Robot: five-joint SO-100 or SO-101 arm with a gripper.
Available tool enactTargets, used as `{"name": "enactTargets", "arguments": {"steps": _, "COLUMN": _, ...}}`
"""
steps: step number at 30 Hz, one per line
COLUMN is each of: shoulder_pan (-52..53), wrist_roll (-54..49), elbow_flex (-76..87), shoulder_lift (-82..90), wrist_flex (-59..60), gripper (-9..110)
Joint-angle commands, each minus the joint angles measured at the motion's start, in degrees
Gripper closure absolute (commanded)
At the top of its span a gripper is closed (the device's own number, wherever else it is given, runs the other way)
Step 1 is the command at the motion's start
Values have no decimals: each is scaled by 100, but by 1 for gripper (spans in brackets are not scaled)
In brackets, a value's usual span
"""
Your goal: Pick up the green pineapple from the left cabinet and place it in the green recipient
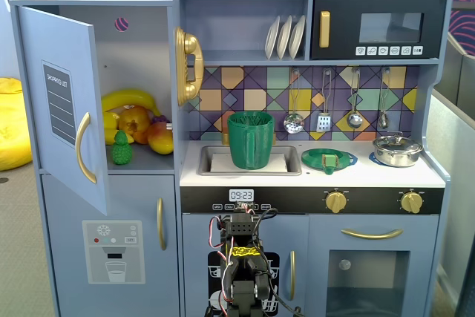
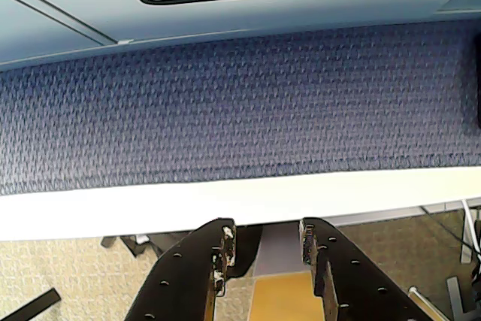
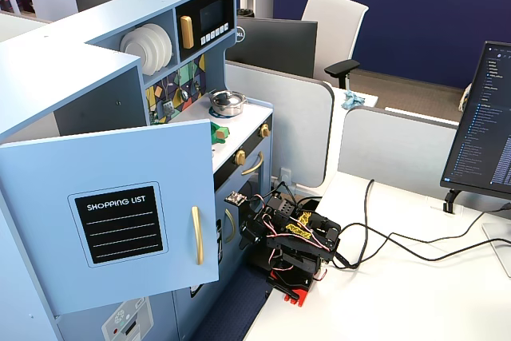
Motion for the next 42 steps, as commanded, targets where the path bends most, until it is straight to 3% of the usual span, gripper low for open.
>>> {"name": "enactTargets", "arguments": {"steps": 1, "shoulder_pan": -519, "wrist_roll": 290, "elbow_flex": 18, "shoulder_lift": -35, "wrist_flex": 1020, "gripper": 101}}
{"name": "enactTargets", "arguments": {"steps": 13, "shoulder_pan": -765, "wrist_roll": 378, "elbow_flex": 18, "shoulder_lift": -44, "wrist_flex": 914, "gripper": 101}}
{"name": "enactTargets", "arguments": {"steps": 20, "shoulder_pan": -2021, "wrist_roll": 712, "elbow_flex": -729, "shoulder_lift": -571, "wrist_flex": -765, "gripper": 101}}
{"name": "enactTargets", "arguments": {"steps": 28, "shoulder_pan": -3067, "wrist_roll": -431, "elbow_flex": -1740, "shoulder_lift": -1521, "wrist_flex": -2953, "gripper": 101}}
{"name": "enactTargets", "arguments": {"steps": 34, "shoulder_pan": -3630, "wrist_roll": -949, "elbow_flex": -2276, "shoulder_lift": -2171, "wrist_flex": -5449, "gripper": 101}}
{"name": "enactTargets", "arguments": {"steps": 42, "shoulder_pan": -4087, "wrist_roll": -1151, "elbow_flex": -3674, "shoulder_lift": -3788, "wrist_flex": -6117, "gripper": 101}}
